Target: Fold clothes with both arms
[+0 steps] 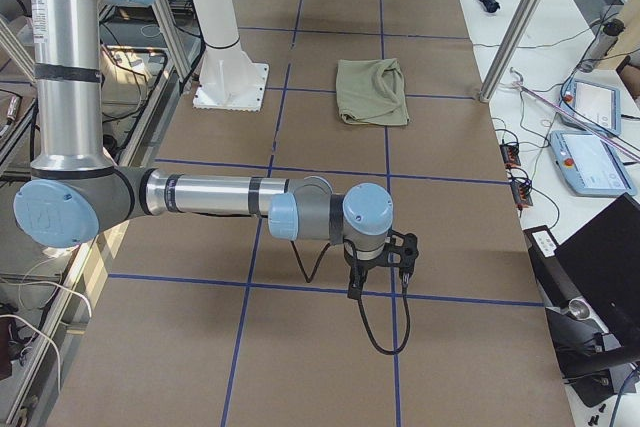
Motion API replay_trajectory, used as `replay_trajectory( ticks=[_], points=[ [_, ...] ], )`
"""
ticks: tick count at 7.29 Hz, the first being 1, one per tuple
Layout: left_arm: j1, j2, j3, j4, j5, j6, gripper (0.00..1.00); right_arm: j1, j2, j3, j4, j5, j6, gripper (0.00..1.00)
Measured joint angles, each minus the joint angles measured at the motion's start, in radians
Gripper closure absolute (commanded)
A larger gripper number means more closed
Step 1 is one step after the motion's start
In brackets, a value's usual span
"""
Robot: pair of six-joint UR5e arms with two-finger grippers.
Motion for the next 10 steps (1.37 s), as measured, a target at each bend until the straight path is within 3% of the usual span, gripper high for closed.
replay_trajectory(
  ticks=[2, 6, 10],
  points=[
    [-0.001, 0.001, 0.000, 0.001, -0.001, -0.010, 0.00, 0.000, -0.002, 0.019, 0.000, -0.008, 0.016, 0.00],
    [0.000, 0.002, -0.013, 0.003, -0.062, -0.283, 0.00, 0.000, -0.003, 0.019, -0.004, -0.018, 0.014, 0.00],
    [0.001, 0.001, -0.016, 0.003, -0.065, -0.293, 0.00, -0.002, 0.000, 0.014, -0.013, -0.059, 0.005, 0.00]
  ],
)
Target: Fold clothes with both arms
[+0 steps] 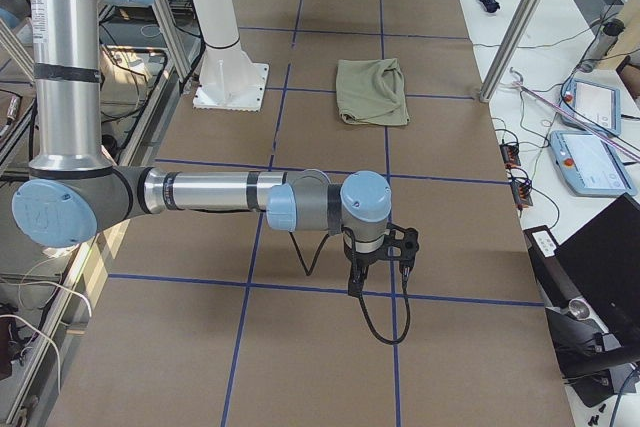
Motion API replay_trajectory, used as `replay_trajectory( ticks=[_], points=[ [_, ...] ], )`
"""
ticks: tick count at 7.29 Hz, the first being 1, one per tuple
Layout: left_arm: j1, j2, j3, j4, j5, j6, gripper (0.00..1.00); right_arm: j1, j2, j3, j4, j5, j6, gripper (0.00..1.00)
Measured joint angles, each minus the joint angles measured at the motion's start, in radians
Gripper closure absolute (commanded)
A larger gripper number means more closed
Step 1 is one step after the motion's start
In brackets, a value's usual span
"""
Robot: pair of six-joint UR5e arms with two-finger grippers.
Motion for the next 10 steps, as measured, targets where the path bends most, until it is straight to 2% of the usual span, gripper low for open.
replay_trajectory(
  ticks=[3, 6, 10],
  points=[
    [0.000, 0.000, -0.002, 0.001, 0.001, 0.030, 0.00, -0.009, -0.006, -0.002, -0.004, -0.002, -0.023, 0.00],
    [0.000, 0.001, -0.001, 0.003, 0.001, 0.062, 0.00, -0.022, -0.032, -0.002, -0.005, -0.002, -0.161, 0.00],
    [0.000, 0.001, 0.003, 0.004, 0.001, 0.066, 0.00, -0.032, -0.043, -0.005, -0.005, 0.002, -0.177, 0.00]
  ],
)
